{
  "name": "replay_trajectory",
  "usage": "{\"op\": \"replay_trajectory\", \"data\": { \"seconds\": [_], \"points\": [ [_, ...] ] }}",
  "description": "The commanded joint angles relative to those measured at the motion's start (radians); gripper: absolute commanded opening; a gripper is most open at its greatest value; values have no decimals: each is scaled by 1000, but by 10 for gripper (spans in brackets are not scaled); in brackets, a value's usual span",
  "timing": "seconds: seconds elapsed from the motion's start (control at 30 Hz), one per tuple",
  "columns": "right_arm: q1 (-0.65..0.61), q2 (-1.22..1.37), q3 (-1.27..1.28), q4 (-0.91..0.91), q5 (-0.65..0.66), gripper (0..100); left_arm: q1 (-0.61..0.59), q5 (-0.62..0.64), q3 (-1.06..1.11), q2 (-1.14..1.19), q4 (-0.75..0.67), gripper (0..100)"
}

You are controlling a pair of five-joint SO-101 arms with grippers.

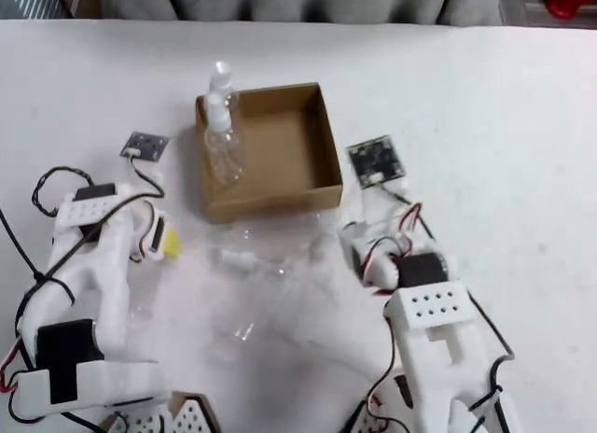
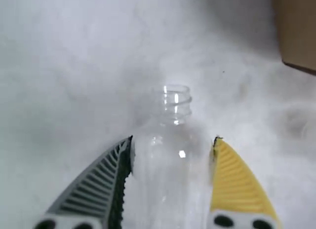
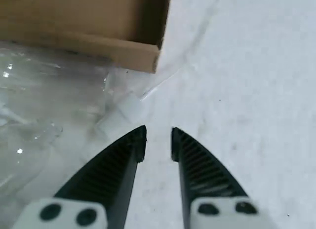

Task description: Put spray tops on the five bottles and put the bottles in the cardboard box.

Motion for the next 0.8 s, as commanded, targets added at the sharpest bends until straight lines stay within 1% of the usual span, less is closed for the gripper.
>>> {"op": "replay_trajectory", "data": {
  "seconds": [0.0, 0.03, 0.2, 0.27, 0.43, 0.6, 0.77],
  "points": [
    [-64, 2, 0, -30, -28, 152, -8, -15, -57, -8, -18, 20],
    [-76, 2, -2, -31, -68, 147, -7, -15, -58, -8, -18, 20],
    [-90, 4, 8, -145, -385, 117, -5, -15, -55, -8, -35, 20],
    [-101, 22, 18, -183, -454, 125, -5, -15, -55, -8, -37, 20],
    [-113, 200, -8, -249, -466, 133, -5, -15, -55, -10, -37, 20],
    [-114, 395, -117, -248, -468, 132, -5, -15, -55, -10, -37, 20],
    [-137, 521, -181, -248, -468, 133, -4, -15, -58, -8, -37, 20]
  ]
}}
